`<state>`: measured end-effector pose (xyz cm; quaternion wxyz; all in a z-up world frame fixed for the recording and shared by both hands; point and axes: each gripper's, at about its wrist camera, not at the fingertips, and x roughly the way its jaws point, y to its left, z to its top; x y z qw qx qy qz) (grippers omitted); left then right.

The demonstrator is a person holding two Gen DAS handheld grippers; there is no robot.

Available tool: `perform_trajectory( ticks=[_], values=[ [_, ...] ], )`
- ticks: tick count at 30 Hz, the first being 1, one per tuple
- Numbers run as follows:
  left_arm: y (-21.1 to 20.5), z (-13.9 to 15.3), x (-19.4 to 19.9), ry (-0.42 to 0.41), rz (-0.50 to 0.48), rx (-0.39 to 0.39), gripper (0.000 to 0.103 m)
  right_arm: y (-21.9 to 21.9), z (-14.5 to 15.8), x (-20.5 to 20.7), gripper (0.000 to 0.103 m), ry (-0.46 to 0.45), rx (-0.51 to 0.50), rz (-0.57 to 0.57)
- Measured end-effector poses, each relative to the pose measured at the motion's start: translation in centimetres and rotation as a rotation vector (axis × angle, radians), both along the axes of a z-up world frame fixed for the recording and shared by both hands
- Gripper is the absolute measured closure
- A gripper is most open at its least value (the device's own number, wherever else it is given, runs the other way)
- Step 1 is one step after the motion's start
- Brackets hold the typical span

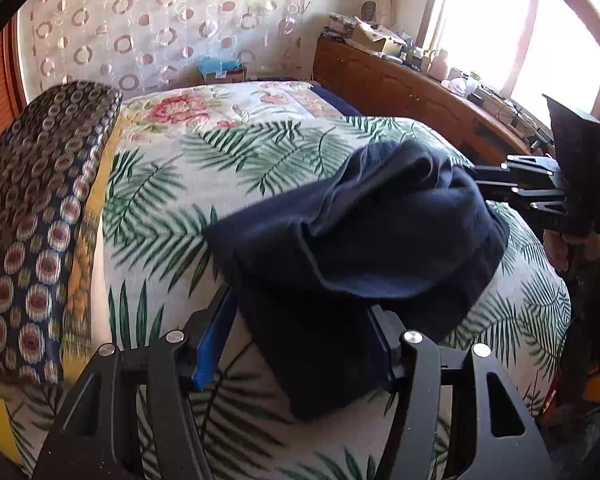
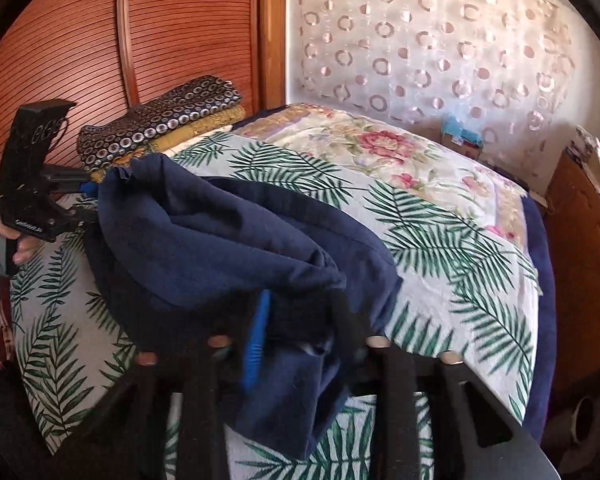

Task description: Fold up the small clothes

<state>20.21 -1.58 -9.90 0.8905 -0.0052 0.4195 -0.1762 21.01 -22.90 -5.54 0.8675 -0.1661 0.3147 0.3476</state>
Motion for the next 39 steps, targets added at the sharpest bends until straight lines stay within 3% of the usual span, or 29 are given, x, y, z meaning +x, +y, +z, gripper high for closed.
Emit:
perform_trajectory(
  ticks=[1, 6, 9, 13, 15, 16, 17, 21, 25, 33, 37, 39],
  values=[
    [-0.2, 0.3, 0.4, -0.010, -0.005, -0.004, 0.042, 0.3, 0.1, 0.1, 0.096, 0.003, 0.001, 0.021],
    [-1.1, 0.9, 2.7, -0.040, -0.009, 0.014, 0.042, 0.5, 0.4, 1.7, 0.097, -0.021, 0.007, 0.032],
    [-1.1, 1.3, 4.3, -0.061, 0.018, 0.018, 0.042, 0.3, 0.8, 3.2, 0.097, -0.038, 0.019, -0.045],
    [0.0, 1.9, 6.1, -0.075, 0.160, 0.059, 0.042, -0.6, 1.0, 6.0, 0.097, 0.009, 0.056, -0.204],
    [0.6, 2.1, 6.4, -0.091, 0.194, 0.065, 0.042, -0.4, 1.1, 6.5, 0.092, -0.013, 0.029, -0.249],
    [0.9, 2.2, 6.4, -0.095, 0.196, 0.056, 0.042, -0.4, 1.2, 6.6, 0.083, -0.024, 0.022, -0.273],
    [1.2, 2.1, 6.4, -0.091, 0.196, 0.045, 0.042, -0.6, 1.4, 6.5, 0.080, -0.021, 0.036, -0.276],
    [2.0, 1.9, 5.7, -0.074, 0.172, -0.011, 0.042, -1.0, 1.7, 4.8, 0.079, -0.030, 0.089, -0.220],
    [1.6, 2.1, 4.6, -0.076, 0.138, -0.039, 0.042, -1.6, 1.2, 2.8, 0.064, -0.053, 0.067, -0.156],
    [0.5, 1.8, 4.4, -0.069, 0.053, -0.085, 0.043, -3.3, -0.4, 3.2, 0.061, 0.002, 0.014, -0.148],
    [0.1, 1.0, 6.3, -0.025, 0.018, -0.122, 0.063, -2.5, -0.3, 4.9, 0.061, 0.035, 0.055, -0.131],
    [0.0, 1.0, 6.8, -0.019, 0.016, -0.118, 0.082, -2.4, -0.1, 5.5, 0.061, 0.048, 0.078, -0.106]
  ],
)
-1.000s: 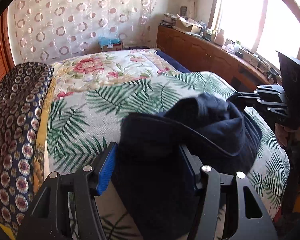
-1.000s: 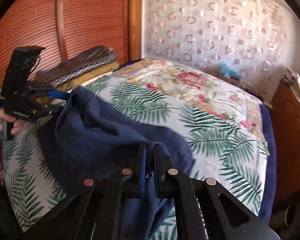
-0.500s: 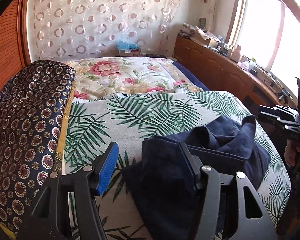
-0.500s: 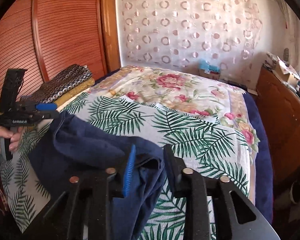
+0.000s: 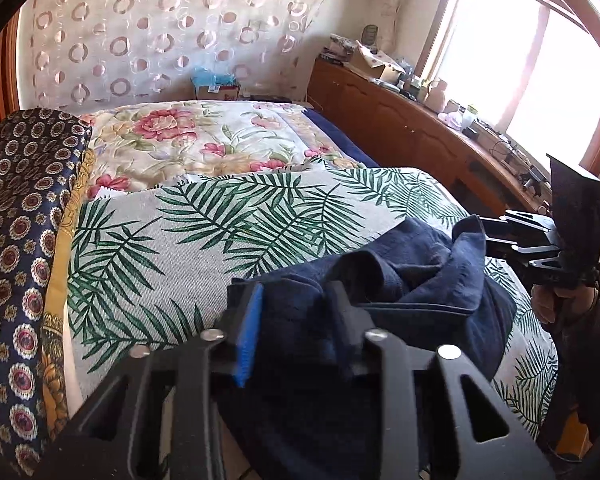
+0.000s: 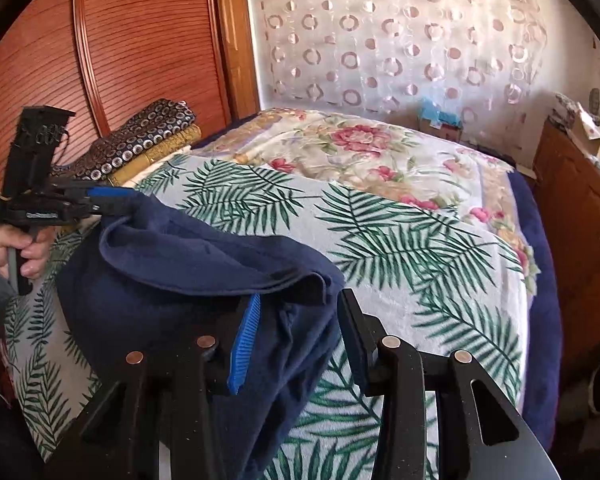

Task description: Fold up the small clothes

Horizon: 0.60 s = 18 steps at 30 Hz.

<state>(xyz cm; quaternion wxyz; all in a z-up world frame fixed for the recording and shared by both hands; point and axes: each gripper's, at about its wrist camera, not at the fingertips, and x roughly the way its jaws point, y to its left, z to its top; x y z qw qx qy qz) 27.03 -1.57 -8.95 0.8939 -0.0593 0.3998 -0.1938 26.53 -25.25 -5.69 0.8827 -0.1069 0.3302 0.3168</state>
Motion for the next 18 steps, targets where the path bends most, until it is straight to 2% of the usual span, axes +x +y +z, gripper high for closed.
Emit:
perform_trajectory(
  ticks=[3, 4, 5, 8, 10, 11, 13, 16, 18],
  values=[
    [0.1, 0.3, 0.0, -0.020, 0.000, 0.014, 0.095, -0.1, -0.2, 1.4, 0.062, 0.010, 0.021, 0.024],
    [0.1, 0.4, -0.1, -0.031, 0.005, 0.019, 0.096, -0.2, -0.3, 1.6, 0.068, 0.002, 0.026, 0.031],
    [0.3, 0.6, -0.3, -0.047, 0.024, 0.035, 0.097, -0.1, -0.6, 2.0, 0.084, -0.003, 0.036, 0.035],
    [1.1, 0.7, -0.2, -0.063, 0.081, 0.047, 0.097, -0.5, -0.9, 2.4, 0.096, 0.017, 0.087, 0.034],
    [1.4, 0.6, 0.0, -0.069, 0.126, 0.068, 0.097, -1.2, -0.8, 2.9, 0.097, -0.003, 0.109, -0.067],
    [1.6, 0.5, 0.1, -0.063, 0.148, 0.072, 0.097, -1.7, -1.0, 3.3, 0.097, 0.026, 0.127, -0.131],
    [1.7, 0.3, 0.5, -0.035, 0.172, 0.074, 0.097, -1.9, -1.6, 3.9, 0.097, 0.080, 0.123, -0.188],
    [1.8, 0.5, 0.5, -0.032, 0.179, 0.097, 0.078, -1.8, -1.5, 3.0, 0.097, 0.044, 0.102, -0.185],
    [1.8, 0.8, 0.1, -0.052, 0.171, 0.098, 0.058, -1.6, -1.4, 2.5, 0.087, 0.033, 0.072, -0.196]
  ],
)
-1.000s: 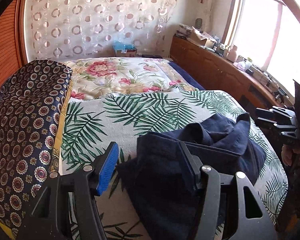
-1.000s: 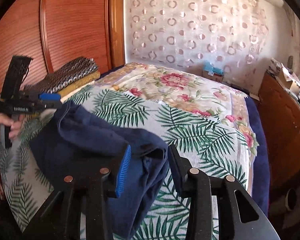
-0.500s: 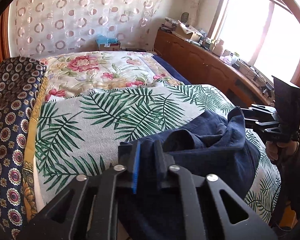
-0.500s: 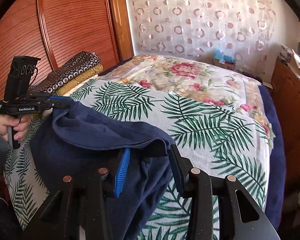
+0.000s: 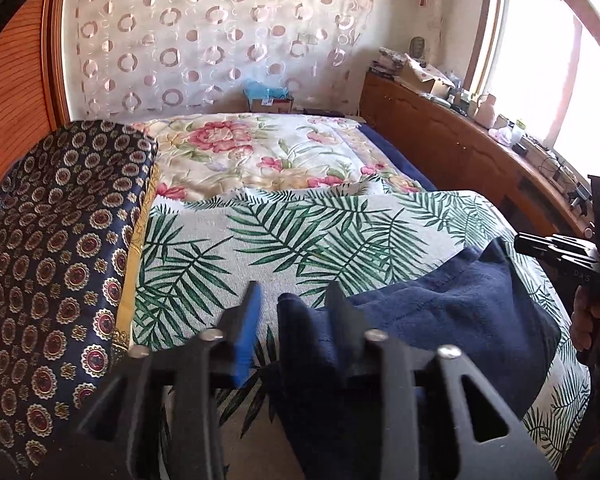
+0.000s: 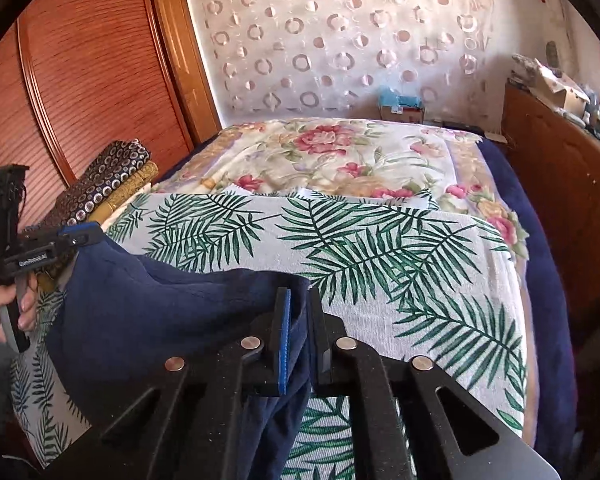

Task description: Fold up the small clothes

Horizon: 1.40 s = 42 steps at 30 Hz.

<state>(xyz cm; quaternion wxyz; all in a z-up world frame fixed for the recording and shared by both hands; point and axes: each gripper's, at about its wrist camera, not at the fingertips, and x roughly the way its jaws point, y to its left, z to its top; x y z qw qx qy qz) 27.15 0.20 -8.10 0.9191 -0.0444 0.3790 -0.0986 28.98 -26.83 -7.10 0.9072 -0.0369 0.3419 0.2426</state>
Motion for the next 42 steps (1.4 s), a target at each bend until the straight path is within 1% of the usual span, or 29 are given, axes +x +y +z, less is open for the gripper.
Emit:
perform_trajectory(
  ticks=[2, 3, 4, 5, 6, 9, 11, 12, 15, 16, 17, 18, 20, 24, 29, 31, 32, 33, 34, 35, 36, 37, 38, 39, 40, 42],
  values=[
    [0.0, 0.4, -0.5, -0.011, -0.018, 0.000, 0.058, 0.0, 0.1, -0.7, 0.063, -0.017, -0.018, -0.009],
    [-0.1, 0.5, -0.8, -0.013, -0.028, 0.002, 0.058, 0.0, 0.2, -0.9, 0.056, -0.019, -0.012, -0.008],
    [-0.2, 0.6, -1.2, -0.015, -0.036, 0.004, 0.058, -0.1, 0.2, -1.2, 0.046, -0.016, -0.004, -0.003],
    [-0.4, 0.6, -1.5, -0.013, -0.043, 0.004, 0.058, 0.0, 0.1, -1.5, 0.040, -0.008, -0.001, 0.004],
    [-0.4, 0.5, -1.7, -0.005, -0.050, 0.002, 0.058, 0.5, 0.3, -1.7, 0.038, -0.001, -0.006, 0.010],
    [-0.5, -0.6, -2.1, 0.031, -0.077, -0.023, 0.058, 1.2, -0.6, -1.9, 0.036, 0.029, -0.026, 0.035],
    [-0.7, -1.5, -1.9, 0.059, -0.081, -0.013, 0.058, 1.5, -1.1, -1.4, 0.035, 0.051, -0.046, 0.030],
    [-0.7, -2.0, -1.8, 0.076, -0.076, -0.007, 0.058, 1.6, -1.7, -1.1, 0.035, 0.072, -0.048, 0.031],
    [-0.5, -2.6, -1.5, 0.095, -0.077, -0.027, 0.056, 1.8, -2.0, -0.3, 0.035, 0.107, -0.030, 0.025],
    [-0.6, -2.8, -1.5, 0.100, -0.076, -0.028, 0.052, 1.8, -2.1, -0.1, 0.035, 0.118, -0.023, 0.024],
    [-0.6, -2.8, -1.5, 0.101, -0.069, -0.023, 0.037, 1.8, -2.3, 0.0, 0.035, 0.123, -0.013, 0.023],
    [-0.4, -2.9, -1.5, 0.097, -0.054, -0.016, 0.028, 1.7, -2.3, 0.0, 0.035, 0.128, -0.005, 0.025],
    [-0.1, -2.9, -1.5, 0.102, -0.054, -0.028, 0.025, 1.7, -2.3, 0.0, 0.035, 0.134, 0.005, 0.028],
    [0.3, -3.2, -1.6, 0.115, -0.036, -0.030, 0.024, 1.5, -2.5, 0.1, 0.035, 0.146, 0.022, 0.033],
    [0.7, -4.0, -1.6, 0.145, -0.035, -0.078, 0.024, 1.9, -2.4, 0.0, 0.035, 0.140, 0.020, 0.044],
    [0.7, -4.2, -1.7, 0.153, -0.045, -0.111, 0.026, 2.0, -2.5, 0.0, 0.038, 0.133, 0.017, 0.053],
    [0.7, -4.4, -1.7, 0.155, -0.047, -0.137, 0.029, 1.9, -2.5, 0.0, 0.042, 0.135, 0.025, 0.059],
    [0.7, -4.4, -1.8, 0.150, -0.049, -0.154, 0.035, 1.8, -2.5, 0.0, 0.044, 0.139, 0.034, 0.065],
    [0.6, -4.4, -1.8, 0.149, -0.051, -0.159, 0.037, 1.9, -2.5, 0.0, 0.048, 0.141, 0.042, 0.071],
    [0.5, -4.4, -1.8, 0.152, -0.055, -0.164, 0.044, 1.9, -2.6, -0.1, 0.056, 0.146, 0.053, 0.081],
    [0.5, -4.4, -1.9, 0.153, -0.060, -0.170, 0.054, 1.9, -2.7, -0.1, 0.063, 0.154, 0.071, 0.096],
    [0.4, -4.2, -2.0, 0.148, -0.069, -0.172, 0.063, 1.8, -2.7, -0.2, 0.073, 0.164, 0.096, 0.115],
    [0.4, -3.9, -2.2, 0.146, -0.076, -0.175, 0.075, 2.0, -2.8, -0.4, 0.078, 0.159, 0.100, 0.123],
    [0.3, -3.5, -2.4, 0.137, -0.087, -0.177, 0.083, 2.2, -2.7, -0.7, 0.080, 0.136, 0.083, 0.129],
    [0.4, -2.8, -2.7, 0.118, -0.096, -0.182, 0.084, 2.4, -2.4, -1.1, 0.084, 0.104, 0.062, 0.129],
    [0.4, -1.5, -3.5, 0.079, -0.103, -0.189, 0.086, 2.5, -1.6, -1.9, 0.086, 0.057, 0.060, 0.130]
  ],
)
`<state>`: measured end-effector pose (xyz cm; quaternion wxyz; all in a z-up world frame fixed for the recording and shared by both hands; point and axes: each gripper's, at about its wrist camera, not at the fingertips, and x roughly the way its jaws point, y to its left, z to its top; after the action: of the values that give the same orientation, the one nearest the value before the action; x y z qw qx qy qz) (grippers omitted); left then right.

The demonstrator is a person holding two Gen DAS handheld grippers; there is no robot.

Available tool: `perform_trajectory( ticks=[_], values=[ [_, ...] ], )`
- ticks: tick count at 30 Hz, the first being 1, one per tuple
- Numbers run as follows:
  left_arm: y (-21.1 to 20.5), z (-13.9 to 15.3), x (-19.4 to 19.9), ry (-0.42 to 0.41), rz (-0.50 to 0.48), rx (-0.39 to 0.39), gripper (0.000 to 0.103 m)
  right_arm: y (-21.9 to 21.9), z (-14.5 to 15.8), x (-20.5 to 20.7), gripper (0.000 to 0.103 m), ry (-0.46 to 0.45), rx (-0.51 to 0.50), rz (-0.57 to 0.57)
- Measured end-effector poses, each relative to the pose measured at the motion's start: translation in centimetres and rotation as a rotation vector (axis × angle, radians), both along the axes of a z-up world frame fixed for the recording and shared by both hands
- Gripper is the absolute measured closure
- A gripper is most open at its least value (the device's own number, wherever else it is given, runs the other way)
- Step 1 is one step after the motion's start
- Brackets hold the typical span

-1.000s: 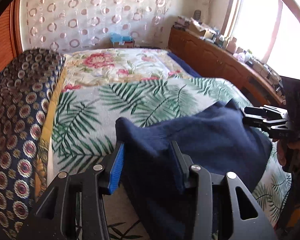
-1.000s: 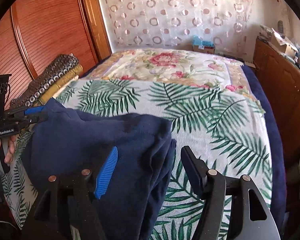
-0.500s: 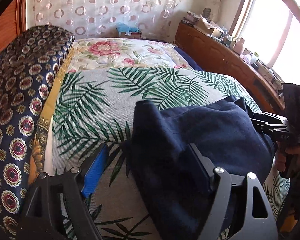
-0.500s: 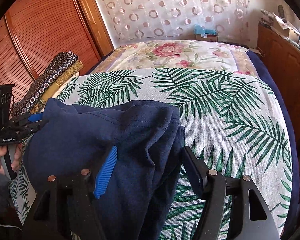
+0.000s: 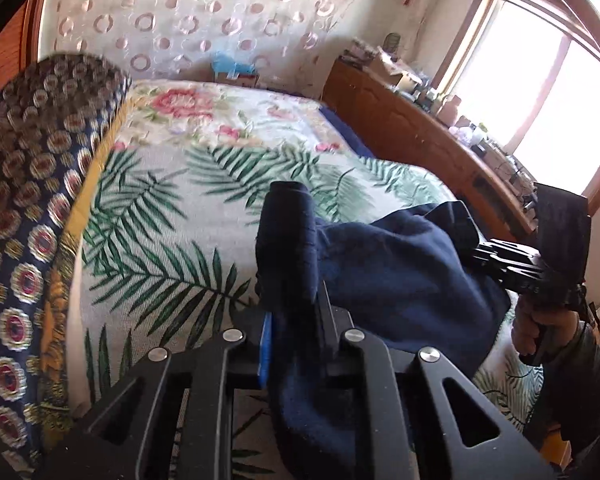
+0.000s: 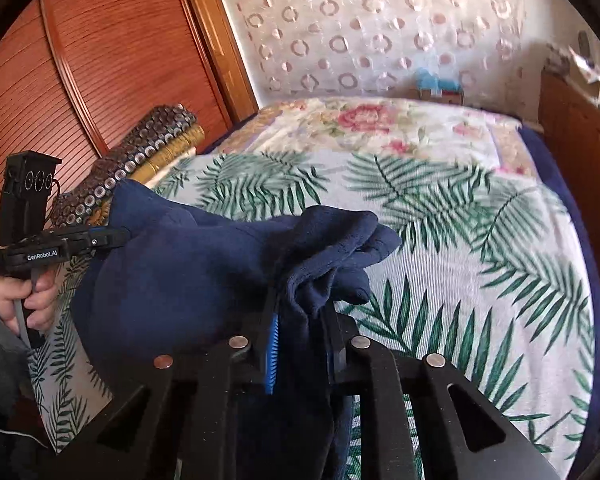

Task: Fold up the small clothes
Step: 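Carry the folded shirt with both grippers onto the clothes stack, then release the shirt on the stack and withdraw both grippers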

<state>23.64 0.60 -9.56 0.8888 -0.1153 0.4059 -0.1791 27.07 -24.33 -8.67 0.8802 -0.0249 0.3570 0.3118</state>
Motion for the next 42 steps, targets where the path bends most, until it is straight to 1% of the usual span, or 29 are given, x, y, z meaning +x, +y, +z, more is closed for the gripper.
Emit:
perform_trajectory(
  ticks=[2, 4, 8, 10, 14, 16, 17, 18, 20, 22, 23, 24, 25, 28, 29, 30, 31, 33, 34, 36, 37, 38, 39, 41, 42],
  values=[
    [0.1, 1.5, -1.0, -0.038, 0.007, -0.016, 0.086, -0.1, 1.4, -0.8, 0.088, -0.050, 0.032, 0.011],
    [0.4, 2.8, -1.7, -0.079, 0.022, -0.015, 0.087, 0.1, 3.0, -1.3, 0.088, -0.089, 0.054, 0.030],
    [1.9, 6.0, -3.3, -0.160, 0.065, -0.037, 0.087, 1.3, 5.7, -1.9, 0.089, -0.170, 0.056, 0.064],
    [3.1, 8.0, -4.2, -0.211, 0.095, -0.035, 0.087, 2.2, 7.1, -1.7, 0.090, -0.203, 0.061, 0.086],
    [6.2, 10.8, -5.7, -0.288, 0.174, -0.026, 0.087, 5.0, 10.3, -0.6, 0.091, -0.273, 0.080, 0.144],
    [7.9, 11.4, -6.4, -0.314, 0.229, -0.016, 0.087, 7.5, 12.0, 0.5, 0.091, -0.296, 0.084, 0.206],
    [8.9, 11.6, -6.7, -0.326, 0.266, -0.010, 0.087, 8.8, 12.5, 1.3, 0.092, -0.308, 0.074, 0.231],
    [10.1, 11.4, -6.8, -0.329, 0.300, -0.019, 0.087, 10.6, 13.1, 2.2, 0.093, -0.328, 0.057, 0.252],
    [11.9, 10.8, -7.1, -0.323, 0.351, -0.046, 0.087, 14.7, 14.2, 4.1, 0.094, -0.339, 0.030, 0.298],
    [14.0, 9.7, -7.7, -0.316, 0.430, -0.044, 0.087, 19.0, 14.6, 6.0, 0.094, -0.350, -0.003, 0.346],
    [14.6, 9.2, -8.0, -0.314, 0.465, -0.045, 0.087, 21.1, 14.7, 7.0, 0.094, -0.354, -0.012, 0.375],
    [15.9, 8.5, -8.7, -0.315, 0.515, -0.063, 0.087, 23.0, 14.7, 7.5, 0.095, -0.358, -0.017, 0.405],
    [16.5, 8.0, -9.2, -0.318, 0.544, -0.078, 0.087, 25.1, 14.5, 7.8, 0.095, -0.368, -0.027, 0.435],
    [18.2, 6.1, -10.3, -0.302, 0.633, -0.079, 0.087, 30.8, 13.4, 8.9, 0.095, -0.381, -0.071, 0.506],
    [18.6, 5.3, -10.5, -0.286, 0.644, -0.079, 0.087, 32.0, 13.1, 9.2, 0.095, -0.392, -0.089, 0.520],
    [19.0, 4.3, -10.3, -0.253, 0.653, -0.067, 0.087, 33.9, 12.5, 9.5, 0.095, -0.402, -0.118, 0.534],
    [19.1, 3.7, -10.2, -0.233, 0.660, -0.062, 0.087, 35.5, 11.8, 10.1, 0.095, -0.397, -0.146, 0.535],
    [19.3, 2.5, -9.8, -0.196, 0.666, -0.049, 0.087, 37.9, 11.0, 12.1, 0.094, -0.365, -0.174, 0.523],
    [19.4, 2.3, -9.6, -0.191, 0.668, -0.049, 0.087, 39.0, 10.3, 12.9, 0.094, -0.351, -0.191, 0.508],
    [19.2, 1.8, -9.4, -0.183, 0.674, -0.043, 0.087, 41.4, 10.5, 14.9, 0.094, -0.307, -0.196, 0.494],
    [19.3, 1.9, -9.6, -0.184, 0.675, -0.043, 0.087, 41.8, 10.4, 15.6, 0.092, -0.284, -0.178, 0.480],
    [19.4, 1.7, -10.1, -0.185, 0.674, -0.042, 0.087, 42.4, 10.8, 16.0, 0.088, -0.278, -0.169, 0.463],
    [19.3, 1.7, -10.1, -0.186, 0.671, -0.038, 0.087, 43.0, 11.2, 16.3, 0.086, -0.296, -0.168, 0.430],
    [19.3, 1.9, -10.9, -0.185, 0.672, -0.029, 0.087, 43.0, 12.0, 16.3, 0.068, -0.331, -0.151, 0.388],
    [19.4, 1.8, -10.9, -0.183, 0.676, -0.031, 0.087, 42.6, 12.3, 16.1, 0.067, -0.331, -0.140, 0.376]
  ],
)
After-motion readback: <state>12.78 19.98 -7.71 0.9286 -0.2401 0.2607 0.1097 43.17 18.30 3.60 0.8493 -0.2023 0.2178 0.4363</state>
